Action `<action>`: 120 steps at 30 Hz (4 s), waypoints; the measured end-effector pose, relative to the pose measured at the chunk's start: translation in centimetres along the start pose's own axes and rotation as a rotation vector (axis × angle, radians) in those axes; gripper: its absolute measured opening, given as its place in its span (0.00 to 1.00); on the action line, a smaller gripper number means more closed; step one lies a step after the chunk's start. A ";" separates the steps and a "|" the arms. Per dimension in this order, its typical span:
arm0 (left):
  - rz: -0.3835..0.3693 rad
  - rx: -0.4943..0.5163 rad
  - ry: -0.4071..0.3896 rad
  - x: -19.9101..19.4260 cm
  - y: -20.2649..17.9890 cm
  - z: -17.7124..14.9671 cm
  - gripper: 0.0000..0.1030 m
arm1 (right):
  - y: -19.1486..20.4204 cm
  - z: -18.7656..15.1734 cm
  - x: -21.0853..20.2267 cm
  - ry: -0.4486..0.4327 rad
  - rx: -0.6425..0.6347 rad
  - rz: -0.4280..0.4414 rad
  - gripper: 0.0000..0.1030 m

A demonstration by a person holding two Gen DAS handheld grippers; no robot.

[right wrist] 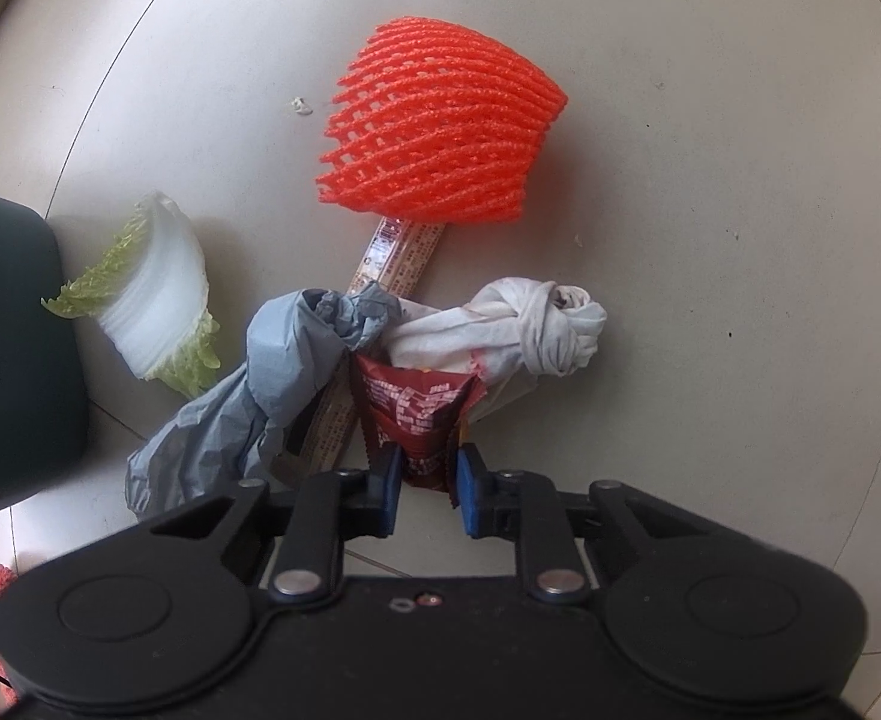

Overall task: Collect trash
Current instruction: 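Move the right tool to the red snack wrapper and grasp it, then carry the red wrapper over the bin and open the right tool, then reach the right tool to the white knotted cloth and grasp it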

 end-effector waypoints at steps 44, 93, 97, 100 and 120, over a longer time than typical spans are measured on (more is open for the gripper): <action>-0.035 -0.029 -0.036 -2.1 2.1 0.2 0.15 | 31.8 -2.2 -19.8 -0.140 -0.686 0.237 0.16; -0.038 -0.007 -0.043 -1.7 1.7 0.2 0.15 | 29.8 -3.9 -17.7 -0.094 -0.664 0.287 0.36; -0.032 -0.006 -0.042 -1.8 1.7 0.2 0.15 | 28.4 -3.9 -20.4 -0.144 -0.660 0.309 0.41; -0.033 -0.008 -0.040 -1.7 1.7 0.1 0.15 | 27.1 -3.6 -21.8 -0.184 -0.643 0.300 0.44; -0.026 -0.028 -0.023 -1.6 1.6 0.2 0.15 | 6.8 2.4 -14.5 -0.217 -0.154 0.053 0.72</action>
Point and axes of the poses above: each gripper's, at about its wrist camera, not at the fingertips, and x roughly the way its jaws point, y to its left, z to its top, the point moved 5 cm from there along x, roughly the way its jaws point, and after that the axes turned 14 degrees about z, right-handed, at the moved point
